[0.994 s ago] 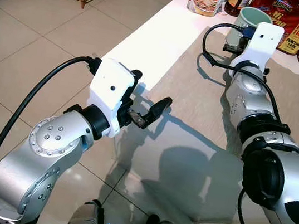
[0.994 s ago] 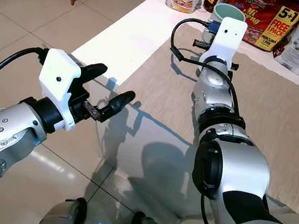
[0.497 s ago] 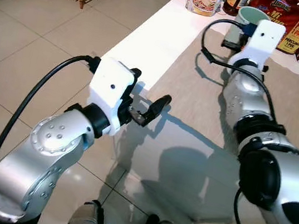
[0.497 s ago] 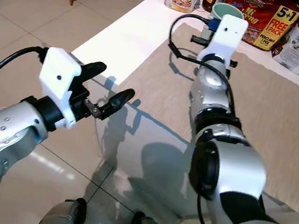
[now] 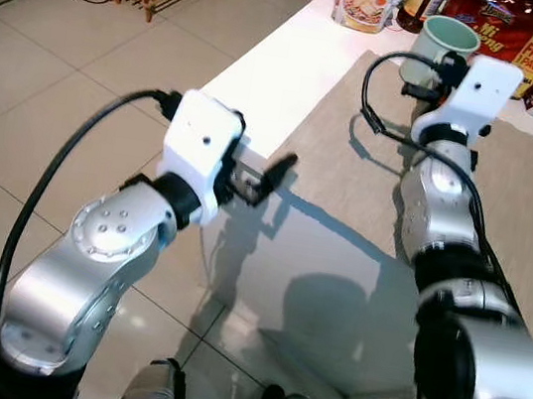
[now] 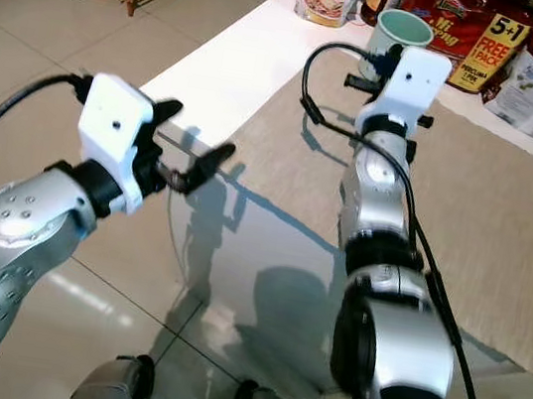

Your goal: Setting the table

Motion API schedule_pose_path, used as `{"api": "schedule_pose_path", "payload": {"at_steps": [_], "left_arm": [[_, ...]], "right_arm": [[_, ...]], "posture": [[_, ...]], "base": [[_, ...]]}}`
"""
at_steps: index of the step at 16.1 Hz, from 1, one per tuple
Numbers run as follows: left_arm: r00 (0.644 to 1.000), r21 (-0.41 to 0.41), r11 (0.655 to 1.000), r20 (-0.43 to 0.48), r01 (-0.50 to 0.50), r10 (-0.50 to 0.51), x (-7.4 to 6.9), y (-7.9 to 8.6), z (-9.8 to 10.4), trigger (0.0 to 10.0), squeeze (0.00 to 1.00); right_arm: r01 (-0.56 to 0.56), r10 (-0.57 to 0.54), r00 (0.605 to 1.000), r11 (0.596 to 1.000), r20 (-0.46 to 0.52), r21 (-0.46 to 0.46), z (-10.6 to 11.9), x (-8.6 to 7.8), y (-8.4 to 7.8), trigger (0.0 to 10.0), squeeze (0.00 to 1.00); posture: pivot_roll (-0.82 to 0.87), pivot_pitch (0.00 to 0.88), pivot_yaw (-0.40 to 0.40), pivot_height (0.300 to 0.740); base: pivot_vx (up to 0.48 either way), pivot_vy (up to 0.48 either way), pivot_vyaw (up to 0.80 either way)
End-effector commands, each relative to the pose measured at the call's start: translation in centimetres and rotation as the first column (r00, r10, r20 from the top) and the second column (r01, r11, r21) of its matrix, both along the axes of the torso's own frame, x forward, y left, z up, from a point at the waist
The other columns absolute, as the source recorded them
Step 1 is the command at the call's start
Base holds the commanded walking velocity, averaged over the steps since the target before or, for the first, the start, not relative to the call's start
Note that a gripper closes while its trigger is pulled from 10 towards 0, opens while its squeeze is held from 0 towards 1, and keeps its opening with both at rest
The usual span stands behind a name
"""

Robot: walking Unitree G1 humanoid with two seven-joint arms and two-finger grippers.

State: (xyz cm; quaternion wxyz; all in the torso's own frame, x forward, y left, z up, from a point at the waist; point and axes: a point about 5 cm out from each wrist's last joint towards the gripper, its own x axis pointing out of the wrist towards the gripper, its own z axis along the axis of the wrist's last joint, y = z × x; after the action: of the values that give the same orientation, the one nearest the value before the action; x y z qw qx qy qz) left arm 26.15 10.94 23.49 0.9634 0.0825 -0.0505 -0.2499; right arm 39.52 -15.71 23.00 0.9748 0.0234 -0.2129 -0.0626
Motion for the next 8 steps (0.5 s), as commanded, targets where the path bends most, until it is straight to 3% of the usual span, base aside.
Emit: {"api": "schedule_pose_path", "payload": {"at_steps": [1,3,5,8], "left_arm": [[1.000,0.005,1.000,0.010,-0.016,0.016,0.2,0.0,-0.1,10.0,0.00],[1.000,0.010,1.000,0.030,-0.005,0.005,0.2,-0.6,0.1,10.0,0.00],[0.998,0.010,1.000,0.066,0.014,-0.015,0.0,-0.7,1.0,10.0,0.00],[0.993,0.015,1.000,0.119,0.012,-0.014,-0.3,0.3,2.0,10.0,0.00]], "right_arm": [[-0.010,0.010,1.000,1.000,-0.001,-0.024,0.0,-0.1,0.1,10.0,1.00],[0.033,-0.034,0.996,0.999,-0.082,-0.009,-0.6,0.7,-0.2,10.0,1.00],[0.018,-0.022,0.986,0.999,-0.165,-0.027,-0.5,1.5,0.5,10.0,1.00],[0.032,-0.034,0.979,0.999,-0.199,-0.010,0.4,2.1,0.5,10.0,1.00]], "posture": [[0.17,0.139,-0.058,0.740],[0.20,0.147,-0.074,0.740],[0.23,0.183,-0.093,0.740],[0.24,0.232,-0.103,0.740]], "base": [[0.000,0.000,0.00],[0.000,0.000,0.00],[0.000,0.000,0.00],[0.000,0.000,0.00]]}}
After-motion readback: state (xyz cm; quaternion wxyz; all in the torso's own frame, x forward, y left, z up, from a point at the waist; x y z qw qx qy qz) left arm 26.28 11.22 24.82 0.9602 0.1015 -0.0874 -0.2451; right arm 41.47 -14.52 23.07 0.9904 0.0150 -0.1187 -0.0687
